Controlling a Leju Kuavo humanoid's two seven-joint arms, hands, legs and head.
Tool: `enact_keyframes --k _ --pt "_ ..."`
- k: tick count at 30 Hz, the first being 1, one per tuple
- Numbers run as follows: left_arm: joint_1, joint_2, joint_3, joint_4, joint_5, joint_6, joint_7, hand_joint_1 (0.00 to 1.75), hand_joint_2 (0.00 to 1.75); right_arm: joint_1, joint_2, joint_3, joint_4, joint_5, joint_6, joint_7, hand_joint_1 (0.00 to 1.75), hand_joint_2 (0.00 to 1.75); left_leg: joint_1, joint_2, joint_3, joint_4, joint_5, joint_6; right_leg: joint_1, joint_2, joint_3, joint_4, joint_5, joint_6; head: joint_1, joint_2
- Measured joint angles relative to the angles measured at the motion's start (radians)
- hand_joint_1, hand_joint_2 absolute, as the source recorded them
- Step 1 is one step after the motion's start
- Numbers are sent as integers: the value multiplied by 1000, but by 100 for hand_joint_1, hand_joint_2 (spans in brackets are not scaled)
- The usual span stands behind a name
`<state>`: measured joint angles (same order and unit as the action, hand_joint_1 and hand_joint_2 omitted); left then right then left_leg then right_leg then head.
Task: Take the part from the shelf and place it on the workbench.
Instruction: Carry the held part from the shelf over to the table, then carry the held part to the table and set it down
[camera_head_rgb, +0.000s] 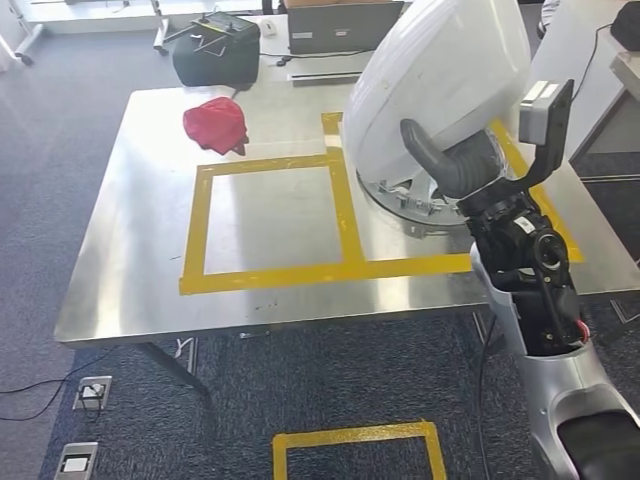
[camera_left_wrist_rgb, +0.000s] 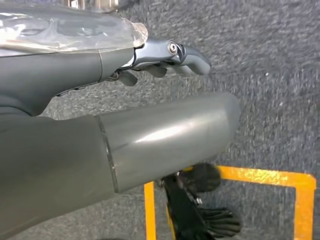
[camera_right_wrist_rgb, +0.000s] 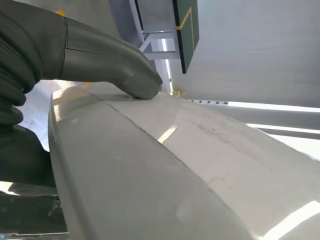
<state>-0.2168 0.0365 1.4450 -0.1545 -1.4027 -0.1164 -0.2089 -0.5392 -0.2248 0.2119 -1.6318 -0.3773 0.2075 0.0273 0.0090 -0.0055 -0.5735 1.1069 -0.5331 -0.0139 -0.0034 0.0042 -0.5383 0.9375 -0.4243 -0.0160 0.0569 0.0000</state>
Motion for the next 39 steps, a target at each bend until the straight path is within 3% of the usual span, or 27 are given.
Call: enact_keyframes --k 2,3,4,6,7,9,12,14,17,18,19,20,22,24,26,29,39 --pt "3 0 0 0 0 1 0 0 0 3 0 0 -1 0 0 0 175 175 1 0 -89 127 -43 -6 0 0 7 0 -9 -3 -10 0" --pt "4 1 0 0 0 1 0 0 0 5 0 0 -1 0 0 0 175 175 1 0 -119 153 -42 -7 0 1 12 0 -15 -3 -14 0" --pt "6 1 0 0 0 1 0 0 0 7 0 0 -1 0 0 0 175 175 1 0 -130 140 -18 -7 0 1 20 0 -22 -2 -19 0" --pt "6 2 0 0 0 1 0 0 0 7 0 0 -1 0 1 0 175 175 2 1 -99 11 81 -5 0 2 39 0 -38 2 -28 0" --pt "5 3 0 0 0 1 0 0 0 7 0 0 0 0 2 -1 175 175 1 1 -77 -58 112 -3 1 2 48 1 -46 7 -32 0" --pt "5 4 0 0 0 1 0 0 0 4 0 0 0 0 3 -1 175 175 -2 2 -51 -135 134 8 4 3 55 2 -59 18 -38 0" --pt "6 4 0 0 0 1 -1 0 0 2 0 0 -1 0 3 -2 175 175 -1 1 -36 -143 128 28 5 4 61 11 -72 33 -33 0" --pt "4 3 0 0 0 1 -1 0 0 -1 0 0 -1 0 3 -2 175 175 2 0 -20 -145 121 38 3 2 34 73 -96 43 -26 0" --pt "4 3 0 0 0 1 -1 0 0 3 0 0 0 0 4 -2 175 175 2 0 -2 -146 104 45 0 0 -85 277 -168 53 -10 0" --pt "5 3 0 0 0 1 -1 0 0 6 0 0 0 0 4 -2 175 175 2 -1 6 -146 98 45 0 0 -116 314 -176 53 -6 0" --pt "6 3 0 0 0 1 -1 0 0 9 0 0 0 0 4 -2 175 175 1 -2 15 -146 91 44 0 0 -130 313 -163 52 -1 0" --pt "6 3 0 0 0 1 -1 0 0 10 0 0 0 0 4 -2 175 175 1 -2 27 -146 83 43 0 0 -125 273 -126 48 4 0" --pt "5 3 0 0 0 1 -1 0 0 10 0 0 0 0 4 -2 175 175 0 -4 50 -147 68 38 2 1 -86 136 -28 38 11 0" --pt "4 2 0 0 0 1 0 0 0 8 0 0 0 0 4 -2 175 175 -1 -4 60 -148 57 30 9 0 -58 46 9 28 14 0" --pt "4 1 0 0 0 2 0 0 0 9 0 0 0 0 4 -2 175 175 -4 -4 61 -146 51 24 11 1 -45 25 7 25 14 0" --pt "3 -1 0 0 -1 6 0 0 0 10 0 0 -1 1 3 -3 175 175 -6 -3 66 -149 49 30 7 5 -39 21 16 36 7 0" --pt "-6 -2 0 0 -20 9 -1 0 0 32 -1 -12 -7 5 -2 -3 175 175 -6 -2 78 -174 49 24 7 7 -39 20 9 24 -20 0"
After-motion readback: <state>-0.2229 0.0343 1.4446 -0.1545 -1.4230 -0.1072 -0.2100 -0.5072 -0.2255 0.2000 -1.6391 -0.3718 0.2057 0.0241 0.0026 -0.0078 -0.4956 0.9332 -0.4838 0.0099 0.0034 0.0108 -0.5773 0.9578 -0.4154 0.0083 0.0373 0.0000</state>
